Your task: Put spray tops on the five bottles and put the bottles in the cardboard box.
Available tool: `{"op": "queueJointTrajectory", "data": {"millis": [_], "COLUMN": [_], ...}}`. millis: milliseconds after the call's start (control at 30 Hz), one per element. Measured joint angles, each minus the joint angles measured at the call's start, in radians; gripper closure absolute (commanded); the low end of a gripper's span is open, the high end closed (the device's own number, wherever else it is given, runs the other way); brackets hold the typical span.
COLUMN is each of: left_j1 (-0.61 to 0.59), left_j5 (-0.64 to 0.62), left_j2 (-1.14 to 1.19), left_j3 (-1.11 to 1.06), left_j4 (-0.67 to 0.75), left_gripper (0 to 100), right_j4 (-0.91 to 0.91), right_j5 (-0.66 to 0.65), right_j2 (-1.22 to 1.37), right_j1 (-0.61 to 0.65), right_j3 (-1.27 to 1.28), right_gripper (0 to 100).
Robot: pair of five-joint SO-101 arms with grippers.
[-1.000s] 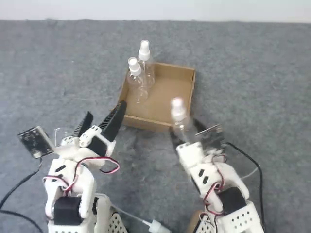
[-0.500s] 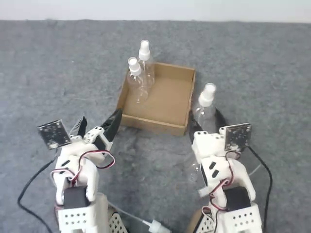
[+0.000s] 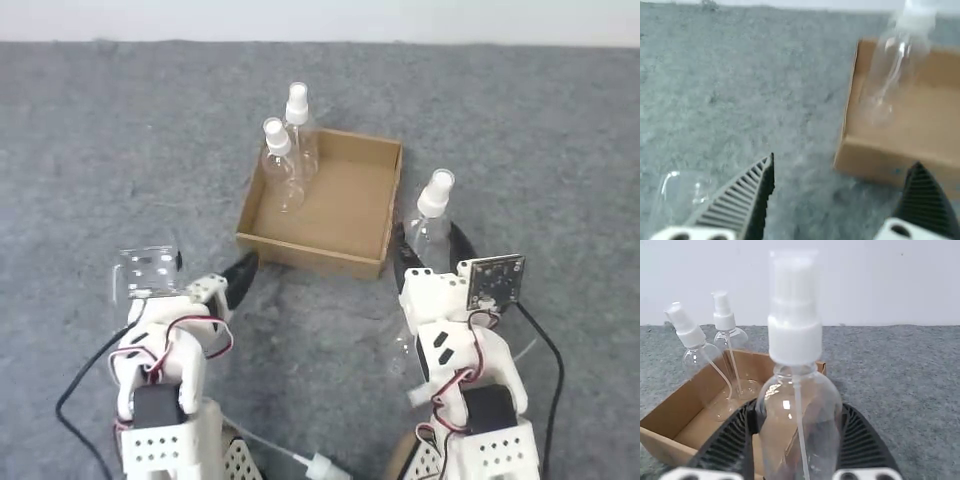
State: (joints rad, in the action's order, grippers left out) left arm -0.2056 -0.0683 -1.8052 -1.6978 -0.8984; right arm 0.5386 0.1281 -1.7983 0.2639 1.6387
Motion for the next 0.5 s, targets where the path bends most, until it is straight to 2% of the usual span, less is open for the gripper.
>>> {"op": "queueJointTrajectory", "data": {"millis": [167,500], "left_j1": [0.000,-0.006], "left_j5": [0.084,0.094], "left_j2": [0.000,0.000], "left_j3": [0.000,0.000], "left_j4": [-0.140,-0.226], "left_gripper": [62,62], "right_j4": [0.000,0.000], "right_j5": [0.000,0.000], "right_j2": [0.000,0.000], "right_j1": [0.002,0.002], "right_j3": [0.000,0.000], "right_gripper": [96.5,96.5]}}
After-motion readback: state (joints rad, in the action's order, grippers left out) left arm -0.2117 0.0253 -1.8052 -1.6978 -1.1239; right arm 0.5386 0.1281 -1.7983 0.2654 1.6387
